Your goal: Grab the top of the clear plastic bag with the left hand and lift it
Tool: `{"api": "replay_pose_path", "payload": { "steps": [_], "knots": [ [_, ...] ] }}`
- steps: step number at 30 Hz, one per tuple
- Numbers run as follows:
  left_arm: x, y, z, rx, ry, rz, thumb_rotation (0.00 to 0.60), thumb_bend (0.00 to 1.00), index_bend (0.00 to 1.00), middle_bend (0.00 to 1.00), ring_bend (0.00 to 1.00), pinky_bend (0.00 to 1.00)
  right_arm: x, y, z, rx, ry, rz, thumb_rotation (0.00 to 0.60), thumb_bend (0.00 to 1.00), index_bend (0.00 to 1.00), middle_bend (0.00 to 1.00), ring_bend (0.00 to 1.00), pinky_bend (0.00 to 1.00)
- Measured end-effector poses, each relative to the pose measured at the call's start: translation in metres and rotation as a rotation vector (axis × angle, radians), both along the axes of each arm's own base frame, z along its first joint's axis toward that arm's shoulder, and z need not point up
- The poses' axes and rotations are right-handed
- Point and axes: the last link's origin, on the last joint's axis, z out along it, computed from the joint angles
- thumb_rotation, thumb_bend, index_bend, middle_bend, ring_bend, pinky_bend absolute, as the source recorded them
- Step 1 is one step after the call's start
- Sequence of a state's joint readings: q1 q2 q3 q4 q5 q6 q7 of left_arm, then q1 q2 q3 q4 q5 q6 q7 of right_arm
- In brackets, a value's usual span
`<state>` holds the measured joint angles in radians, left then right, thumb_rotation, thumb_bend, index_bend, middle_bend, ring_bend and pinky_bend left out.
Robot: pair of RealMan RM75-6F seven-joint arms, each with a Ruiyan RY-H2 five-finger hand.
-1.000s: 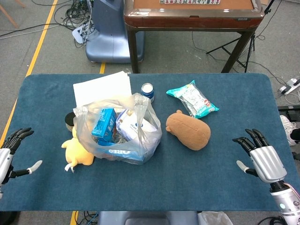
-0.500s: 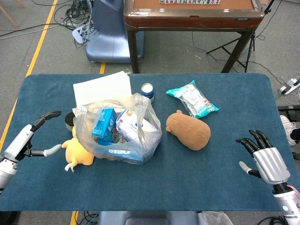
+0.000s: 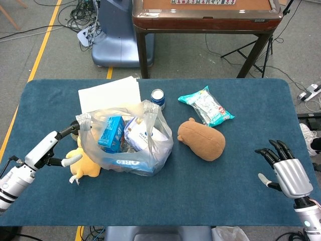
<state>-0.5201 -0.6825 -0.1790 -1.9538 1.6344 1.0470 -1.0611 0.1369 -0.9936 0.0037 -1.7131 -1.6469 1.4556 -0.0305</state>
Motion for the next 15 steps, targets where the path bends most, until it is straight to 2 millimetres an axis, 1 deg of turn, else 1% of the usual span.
{"api": "replay_pose_path", "payload": {
  "steps": [6, 10, 15],
  "knots": [
    [0.016, 0.007, -0.005, -0.051, -0.054, -0.014, 0.363, 0.19, 0.22, 0.18, 0.13, 0.05, -0.001, 0.001, -0.001, 0.001, -0.003, -0.003, 0.600, 0.24, 0.26, 0.30, 0.08, 0.10],
    [0.026, 0.011, -0.008, -0.098, -0.108, -0.014, 0.362, 0.19, 0.22, 0.18, 0.18, 0.05, -0.002, 0.001, -0.001, 0.001, -0.003, -0.007, 0.600, 0.24, 0.26, 0.30, 0.08, 0.10],
    [0.041, 0.019, -0.017, -0.169, -0.157, -0.029, 0.364, 0.19, 0.22, 0.18, 0.19, 0.10, -0.003, 0.001, -0.002, 0.003, -0.005, -0.009, 0.600, 0.24, 0.26, 0.30, 0.08, 0.10]
  ]
}}
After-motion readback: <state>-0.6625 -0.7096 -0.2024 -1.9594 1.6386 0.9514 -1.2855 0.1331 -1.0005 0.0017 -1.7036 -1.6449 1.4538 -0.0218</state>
